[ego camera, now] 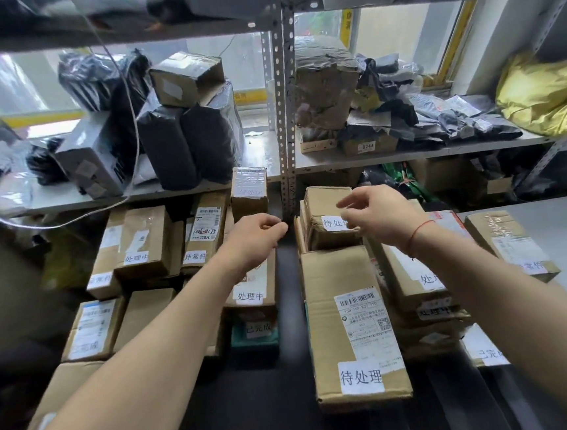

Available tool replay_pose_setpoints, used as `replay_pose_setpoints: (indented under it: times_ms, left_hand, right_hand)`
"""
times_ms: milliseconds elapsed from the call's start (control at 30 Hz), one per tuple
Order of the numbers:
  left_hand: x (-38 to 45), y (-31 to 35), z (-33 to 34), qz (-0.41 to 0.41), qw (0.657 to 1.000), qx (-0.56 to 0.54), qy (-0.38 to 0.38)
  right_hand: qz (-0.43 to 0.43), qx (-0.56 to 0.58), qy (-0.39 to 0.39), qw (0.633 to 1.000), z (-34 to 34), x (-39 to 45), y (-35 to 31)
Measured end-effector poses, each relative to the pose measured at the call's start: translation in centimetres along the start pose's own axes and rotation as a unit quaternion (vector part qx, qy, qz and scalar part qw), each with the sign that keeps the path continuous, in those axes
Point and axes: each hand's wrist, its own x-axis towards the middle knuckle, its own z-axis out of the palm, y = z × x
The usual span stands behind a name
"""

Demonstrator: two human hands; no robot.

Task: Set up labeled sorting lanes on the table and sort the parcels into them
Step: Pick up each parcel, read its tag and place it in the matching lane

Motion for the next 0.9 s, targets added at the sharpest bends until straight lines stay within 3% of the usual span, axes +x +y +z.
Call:
replay_pose_setpoints:
  times_ms: [167,433,667,900]
  left_hand:
    - [-3.2,-1.8,-2.7,0.03,0.989,0.135,0.05]
    - [-8.2,-7.7,-8.7,0.046,0.968,0.231,0.085]
    - [-11.7,-15.3,-16.1,0.061,0.945,0.316,0.064]
    - [-14.6,-23.7,-23.2,0.05,0.953,0.295,0.056]
  right_hand:
    - [-0.058,-0.037,-0.022,0.997,2.9,-1.0,-3.2]
    - [-0.121,-0.086,-0.062,0.987,9.3,-4.0,-8.9]
    - [-0.09,-0.079,-0.073,0.99,18.7,-6.3,-15.0]
    - [-0.051,-0.066,-0.092,0.992,28.8,-9.3,-19.5]
